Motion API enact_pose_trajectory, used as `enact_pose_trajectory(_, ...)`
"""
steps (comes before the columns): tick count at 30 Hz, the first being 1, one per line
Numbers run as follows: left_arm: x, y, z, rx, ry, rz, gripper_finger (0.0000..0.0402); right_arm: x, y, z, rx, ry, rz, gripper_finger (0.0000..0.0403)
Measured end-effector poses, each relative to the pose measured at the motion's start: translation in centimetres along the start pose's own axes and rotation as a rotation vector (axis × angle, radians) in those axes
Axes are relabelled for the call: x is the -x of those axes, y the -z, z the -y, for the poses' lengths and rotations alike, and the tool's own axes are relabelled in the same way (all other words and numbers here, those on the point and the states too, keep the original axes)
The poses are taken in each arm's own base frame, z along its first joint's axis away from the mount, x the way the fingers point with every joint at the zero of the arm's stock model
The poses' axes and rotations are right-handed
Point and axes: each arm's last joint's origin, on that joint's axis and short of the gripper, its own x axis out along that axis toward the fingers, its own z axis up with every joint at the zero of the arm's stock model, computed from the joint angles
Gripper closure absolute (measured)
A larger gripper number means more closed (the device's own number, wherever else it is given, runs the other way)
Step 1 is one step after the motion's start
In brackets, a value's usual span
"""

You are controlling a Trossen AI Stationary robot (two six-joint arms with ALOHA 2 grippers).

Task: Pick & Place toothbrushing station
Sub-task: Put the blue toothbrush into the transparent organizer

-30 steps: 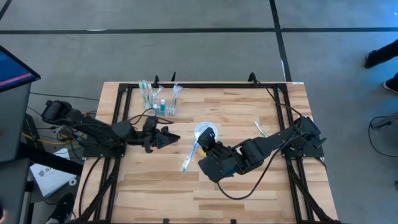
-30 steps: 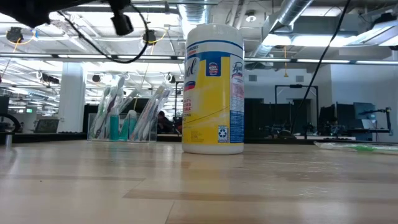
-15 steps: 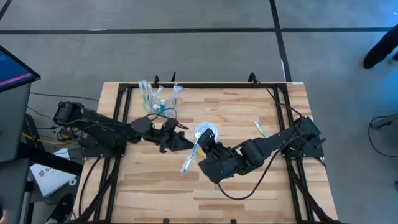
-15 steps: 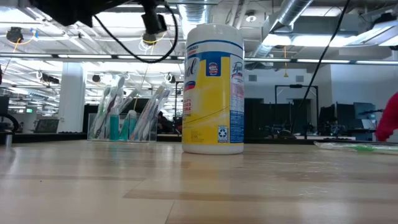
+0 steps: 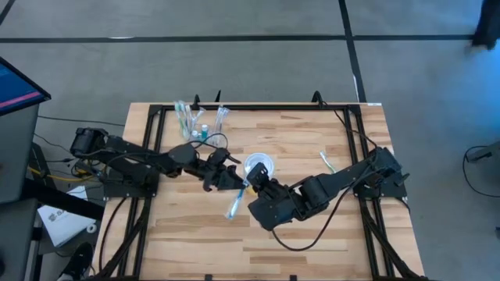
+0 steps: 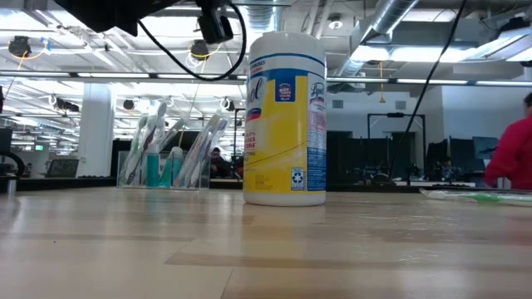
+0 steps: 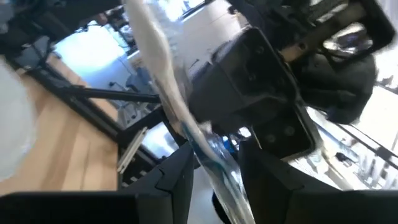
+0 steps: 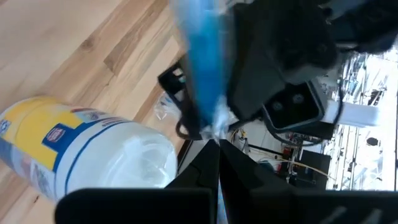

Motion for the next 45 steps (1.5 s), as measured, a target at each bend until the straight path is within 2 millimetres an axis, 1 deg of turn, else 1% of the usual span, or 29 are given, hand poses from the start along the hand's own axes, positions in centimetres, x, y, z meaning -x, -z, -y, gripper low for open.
enact_pose_trajectory(5,0.1,-0.3,-0.3,0.001,-0.015,0.006,0.028,-0.8,-0.4,-0.6,0.03,-0.009,-0.021,0.0403)
enact_pose_trajectory(8,0.1,-0.1,-0.5,0.009,-0.035,-0.007,0.0289,-1.2,-0.5,-1.0,0.057,-0.022,-0.033,0.0403)
enact_pose_trajectory(12,0.1,0.1,-0.8,0.02,-0.07,-0.029,0.0315,-1.7,-0.5,-1.1,0.062,-0.027,-0.039,0.0403)
enact_pose_trajectory(19,0.1,0.1,-0.9,-0.004,-0.071,-0.033,0.0374,-1.7,-0.5,-1.1,0.06,-0.024,-0.038,0.0403)
enact_pose_trajectory(21,0.1,0.1,-0.9,-0.017,-0.073,-0.035,0.0384,-1.7,-0.5,-1.0,0.055,-0.023,-0.038,0.0403)
enact_pose_trajectory(24,0.1,0.1,-0.9,-0.028,-0.075,-0.036,0.0386,-1.7,-0.5,-1.1,0.048,-0.025,-0.039,0.0403)
enact_pose_trajectory(28,0.1,0.1,-0.9,-0.027,-0.077,-0.035,0.0377,-1.8,-0.4,-1.0,0.012,-0.026,-0.046,0.0403)
enact_pose_trajectory(32,0.2,0.1,-1.0,-0.036,-0.086,-0.038,0.0387,-1.9,-0.3,-1.0,0.001,-0.027,-0.051,0.0402)
enact_pose_trajectory(36,0.2,0.0,-1.1,-0.054,-0.092,-0.036,0.0386,-1.7,-0.2,-0.9,0.0,-0.029,-0.05,0.0387)
enact_pose_trajectory(45,0.5,-0.9,-1.5,-0.103,-0.11,-0.006,0.0387,-0.3,1.0,-0.4,-0.082,-0.044,-0.061,0.032)
